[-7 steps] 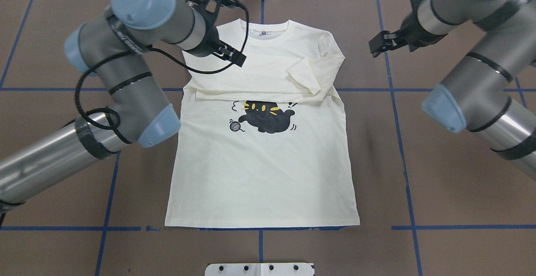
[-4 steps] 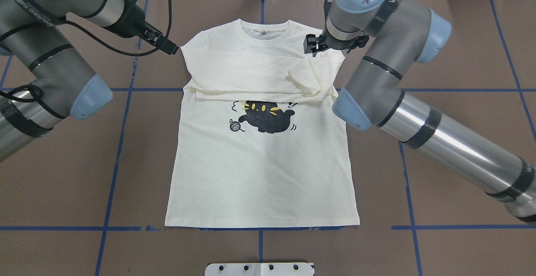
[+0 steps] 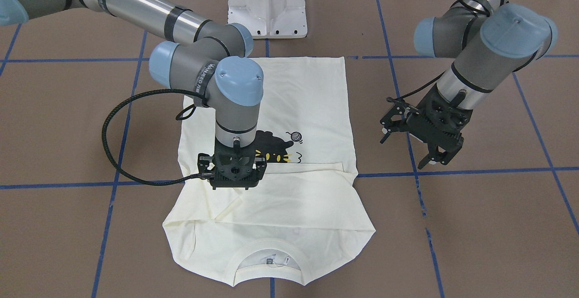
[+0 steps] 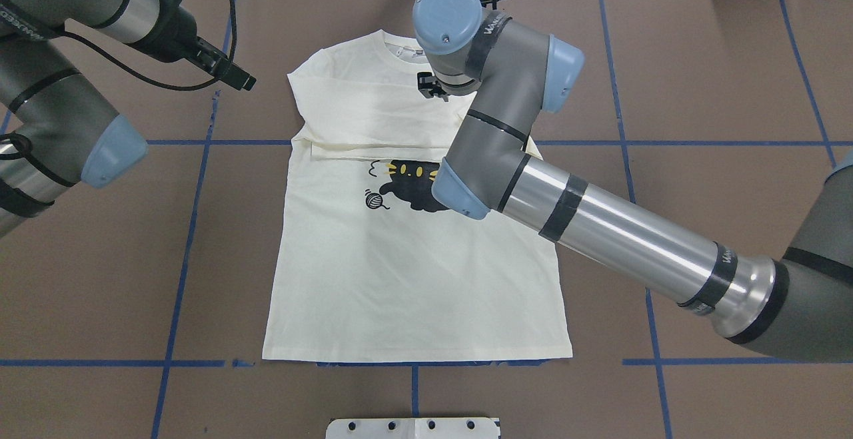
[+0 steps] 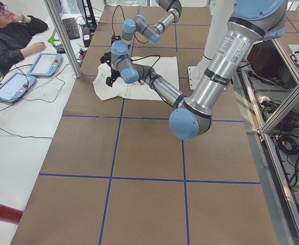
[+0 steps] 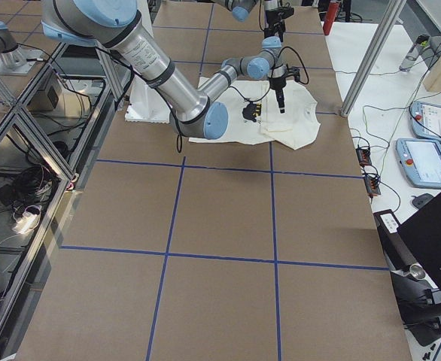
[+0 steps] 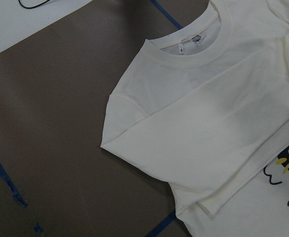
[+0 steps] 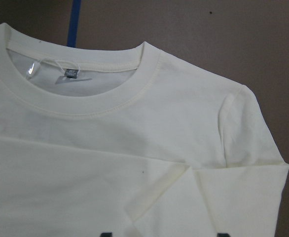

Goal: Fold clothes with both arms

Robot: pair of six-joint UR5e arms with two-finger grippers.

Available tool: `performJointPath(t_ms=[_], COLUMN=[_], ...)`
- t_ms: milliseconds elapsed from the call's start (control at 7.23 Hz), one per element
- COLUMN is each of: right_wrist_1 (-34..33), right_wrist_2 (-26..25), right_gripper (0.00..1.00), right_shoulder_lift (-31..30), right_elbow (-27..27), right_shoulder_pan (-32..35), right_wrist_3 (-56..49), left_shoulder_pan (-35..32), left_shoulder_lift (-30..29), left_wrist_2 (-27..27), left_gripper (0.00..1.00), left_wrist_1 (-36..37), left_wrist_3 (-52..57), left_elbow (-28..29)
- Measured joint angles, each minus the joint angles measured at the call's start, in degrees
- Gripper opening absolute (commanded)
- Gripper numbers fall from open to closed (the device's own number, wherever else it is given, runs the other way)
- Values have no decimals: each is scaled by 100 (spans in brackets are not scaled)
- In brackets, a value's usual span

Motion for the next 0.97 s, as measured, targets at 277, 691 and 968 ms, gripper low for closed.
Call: performJointPath(t_ms=[277,691,968], right_wrist_1=[20,25,29], right_wrist_2=[-346,-637,-733], right_gripper=[49,46,46], right_shoulder_lift=[232,265,265], right_elbow=[-491,-820,-895], right_shoulder_pan=[-170,-313,-348], right_wrist_3=[211,325,337], left_shoulder_pan=[-3,-4,-4], left_shoulder_lift=[28,40,44], left_wrist_2=[-3,-4,-4], left_gripper=[100,100,100], left_wrist_1=[-5,-12,-12], left_wrist_3=[-31,-46,-46], left_elbow=[-2,4,4])
